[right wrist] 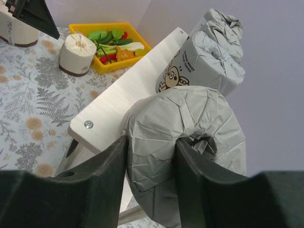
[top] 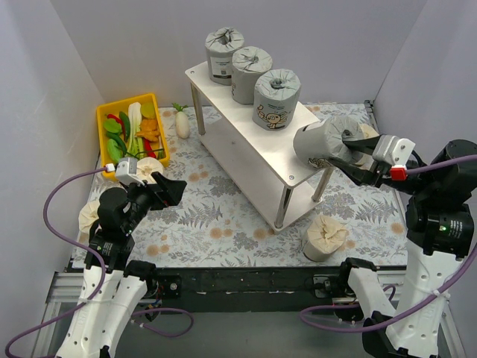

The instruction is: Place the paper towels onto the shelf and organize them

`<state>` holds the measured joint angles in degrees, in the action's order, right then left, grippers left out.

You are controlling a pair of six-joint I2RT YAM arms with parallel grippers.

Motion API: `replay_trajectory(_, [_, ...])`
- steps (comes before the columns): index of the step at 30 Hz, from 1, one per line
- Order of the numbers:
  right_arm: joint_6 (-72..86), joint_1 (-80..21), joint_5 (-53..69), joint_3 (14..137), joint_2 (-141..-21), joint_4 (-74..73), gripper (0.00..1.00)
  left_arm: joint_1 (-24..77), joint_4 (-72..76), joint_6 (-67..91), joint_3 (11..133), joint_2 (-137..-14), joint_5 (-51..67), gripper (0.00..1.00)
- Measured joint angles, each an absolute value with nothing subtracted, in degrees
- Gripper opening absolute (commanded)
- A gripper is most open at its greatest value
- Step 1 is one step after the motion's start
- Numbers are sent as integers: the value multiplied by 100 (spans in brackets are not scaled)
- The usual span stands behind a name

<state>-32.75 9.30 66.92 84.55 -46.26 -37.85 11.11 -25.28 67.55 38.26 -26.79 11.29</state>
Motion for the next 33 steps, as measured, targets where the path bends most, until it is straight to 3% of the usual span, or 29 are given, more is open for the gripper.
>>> replay_trajectory(9, [-2449,930,7067,7776,-4552,-2016,57,1111,-2528,6755,3826,-2679,1092,98])
replay_trajectory(11, [-2161,930,7159,7566,-4536,-1551,63,1111,-2528,6755,3826,-2679,1092,98])
replay_trajectory(21, [-1227,930,7098,6982,-4375,62,70,1111,-2530,6759,3826,-2679,1081,98])
replay_trajectory(33, [-213,930,6528,6565,-4213,1035,69,1111,-2530,6759,3826,-2679,1046,98])
